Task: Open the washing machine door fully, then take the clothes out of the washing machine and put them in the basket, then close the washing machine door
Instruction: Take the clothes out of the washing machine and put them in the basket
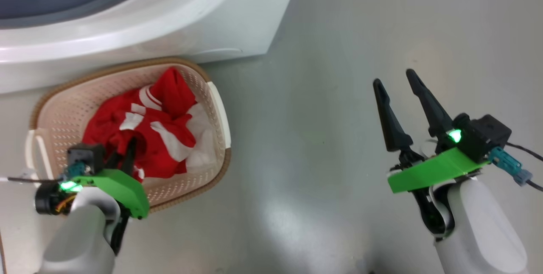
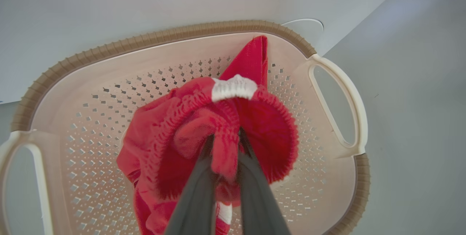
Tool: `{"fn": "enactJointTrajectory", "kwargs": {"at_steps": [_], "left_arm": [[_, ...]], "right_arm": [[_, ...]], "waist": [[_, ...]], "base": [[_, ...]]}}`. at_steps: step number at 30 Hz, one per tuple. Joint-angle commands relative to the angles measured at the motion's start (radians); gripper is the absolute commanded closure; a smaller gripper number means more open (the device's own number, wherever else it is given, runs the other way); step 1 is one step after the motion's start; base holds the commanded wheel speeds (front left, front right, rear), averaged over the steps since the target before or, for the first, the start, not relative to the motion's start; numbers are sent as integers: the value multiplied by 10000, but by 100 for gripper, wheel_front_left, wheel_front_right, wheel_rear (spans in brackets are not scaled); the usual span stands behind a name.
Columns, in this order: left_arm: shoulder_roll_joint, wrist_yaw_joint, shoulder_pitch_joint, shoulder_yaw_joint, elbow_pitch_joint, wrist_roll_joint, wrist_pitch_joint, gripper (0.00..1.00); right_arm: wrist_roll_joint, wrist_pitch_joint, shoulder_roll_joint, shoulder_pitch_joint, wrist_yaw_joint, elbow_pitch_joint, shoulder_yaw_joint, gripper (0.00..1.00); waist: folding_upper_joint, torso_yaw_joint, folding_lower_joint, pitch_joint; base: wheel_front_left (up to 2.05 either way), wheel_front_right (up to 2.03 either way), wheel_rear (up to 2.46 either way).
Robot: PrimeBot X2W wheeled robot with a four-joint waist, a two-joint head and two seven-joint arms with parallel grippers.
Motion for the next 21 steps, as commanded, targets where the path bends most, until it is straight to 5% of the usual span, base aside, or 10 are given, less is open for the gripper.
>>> {"fn": "enactJointTrajectory", "kwargs": {"at_steps": [1,19,21], "left_arm": [[463,-30,-179,144,136,-149,-53,100],[1104,-30,-1652,-1263,1734,-1425,-53,100],[1144,-30,-1727,-1390,1790,-1564,-53,92]], "right_arm": [[-54,-46,116,-94,16,-270,292,0],[-48,-46,422,-524,16,-333,594,0],[-51,-46,436,-540,16,-333,583,0]], "waist": [[-1,-218,0,309],[-1,-780,0,1318],[-1,-795,0,1346]], "base": [[0,0,0],[0,0,0],[0,0,0]]}}
